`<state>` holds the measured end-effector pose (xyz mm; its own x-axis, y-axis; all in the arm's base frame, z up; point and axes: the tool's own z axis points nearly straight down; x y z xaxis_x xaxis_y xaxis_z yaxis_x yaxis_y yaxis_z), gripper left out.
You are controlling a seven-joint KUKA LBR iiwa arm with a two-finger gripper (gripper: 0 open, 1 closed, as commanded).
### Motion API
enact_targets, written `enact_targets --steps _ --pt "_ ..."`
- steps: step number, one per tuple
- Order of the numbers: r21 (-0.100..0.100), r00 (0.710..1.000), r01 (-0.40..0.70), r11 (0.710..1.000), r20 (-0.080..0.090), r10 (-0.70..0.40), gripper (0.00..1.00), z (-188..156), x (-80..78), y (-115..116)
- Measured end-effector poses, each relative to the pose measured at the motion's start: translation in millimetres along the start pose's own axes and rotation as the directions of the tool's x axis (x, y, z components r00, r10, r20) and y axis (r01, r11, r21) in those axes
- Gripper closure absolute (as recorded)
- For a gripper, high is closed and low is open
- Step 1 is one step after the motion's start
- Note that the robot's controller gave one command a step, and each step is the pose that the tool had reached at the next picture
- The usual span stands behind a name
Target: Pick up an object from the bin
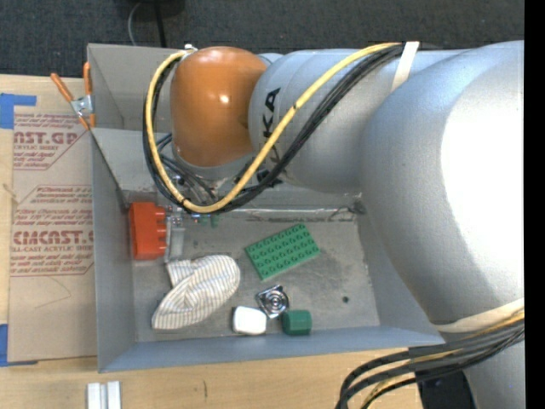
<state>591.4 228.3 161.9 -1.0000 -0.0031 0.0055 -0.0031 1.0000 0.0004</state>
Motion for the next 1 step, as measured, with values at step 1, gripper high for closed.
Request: enact_targets --steps 1 --pt "-0.001 1.000 -0.002 1.000 0.006 0.002 0.00 -5.0 -1.4 -1.0"
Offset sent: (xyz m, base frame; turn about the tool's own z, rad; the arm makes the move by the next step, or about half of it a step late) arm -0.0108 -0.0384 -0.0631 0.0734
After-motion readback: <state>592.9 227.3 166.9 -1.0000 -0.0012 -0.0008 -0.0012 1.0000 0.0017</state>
